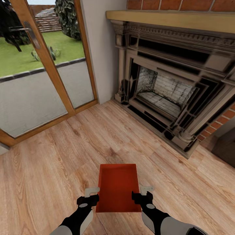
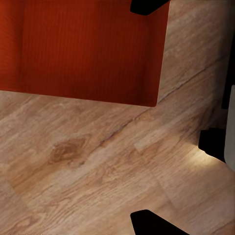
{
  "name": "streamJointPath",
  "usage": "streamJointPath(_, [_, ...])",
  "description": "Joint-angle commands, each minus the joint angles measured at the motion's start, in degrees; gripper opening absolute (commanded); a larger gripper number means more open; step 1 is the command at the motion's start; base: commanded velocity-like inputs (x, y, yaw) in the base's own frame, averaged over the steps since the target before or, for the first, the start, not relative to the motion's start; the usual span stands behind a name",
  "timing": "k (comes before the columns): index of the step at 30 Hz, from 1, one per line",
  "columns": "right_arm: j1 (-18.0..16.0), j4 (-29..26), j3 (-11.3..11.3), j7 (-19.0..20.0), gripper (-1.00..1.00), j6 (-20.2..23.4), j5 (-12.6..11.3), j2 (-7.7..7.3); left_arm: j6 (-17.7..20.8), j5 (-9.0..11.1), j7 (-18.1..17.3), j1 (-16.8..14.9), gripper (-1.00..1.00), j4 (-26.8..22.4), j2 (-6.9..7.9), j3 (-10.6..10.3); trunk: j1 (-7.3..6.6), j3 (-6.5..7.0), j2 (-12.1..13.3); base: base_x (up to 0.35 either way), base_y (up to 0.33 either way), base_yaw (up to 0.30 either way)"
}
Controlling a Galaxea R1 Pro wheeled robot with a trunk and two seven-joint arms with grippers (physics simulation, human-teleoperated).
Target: Move the two storage containers from the living room to the garage. In the garage, place one container on the floor and stack the other container on top of it (either order is fine).
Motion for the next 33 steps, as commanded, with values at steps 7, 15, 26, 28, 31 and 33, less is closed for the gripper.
streamJointPath(7, [-0.03,0.02,0.43,-0.35,1.0,-0.35,-0.5,0.01,-0.02,0.6,0.61,-0.02,1.0,-0.06,0.03,-0.49,0.01,-0.15,-0.04,0.0,0.0,0.0])
streamJointPath(15, [-0.03,0.04,0.19,-0.61,1.0,-0.52,-0.74,0.01,0.69,0.43,0.13,-0.02,1.0,-0.22,-0.4,-0.98,0.01,-0.15,-0.04,0.0,0.0,0.0])
streamJointPath(26, [-0.03,0.02,0.16,-0.64,1.0,-0.57,-0.86,0.01,1.01,0.36,0.18,-0.02,1.0,-2.74,-0.27,-0.97,0.01,-0.15,-0.04,0.0,0.0,0.0])
streamJointPath(28, [-0.03,0.02,0.16,-0.68,1.0,-0.61,-0.86,0.01,0.97,0.35,0.44,-0.02,1.0,-2.77,-0.29,-0.88,0.01,-0.15,-0.04,0.0,0.0,0.0])
streamJointPath(31, [-0.03,0.02,0.16,-0.67,1.0,-0.62,-0.86,0.01,0.94,0.37,0.61,-0.02,1.0,-2.78,-0.31,-0.85,0.23,-0.33,-0.44,0.0,0.0,0.0])
streamJointPath(33, [-0.03,0.02,0.16,-0.69,1.0,-0.63,-0.86,0.01,0.94,0.42,0.74,-0.02,1.0,-2.78,-0.27,-0.9,0.66,-0.69,-1.24,0.0,0.0,0.0])
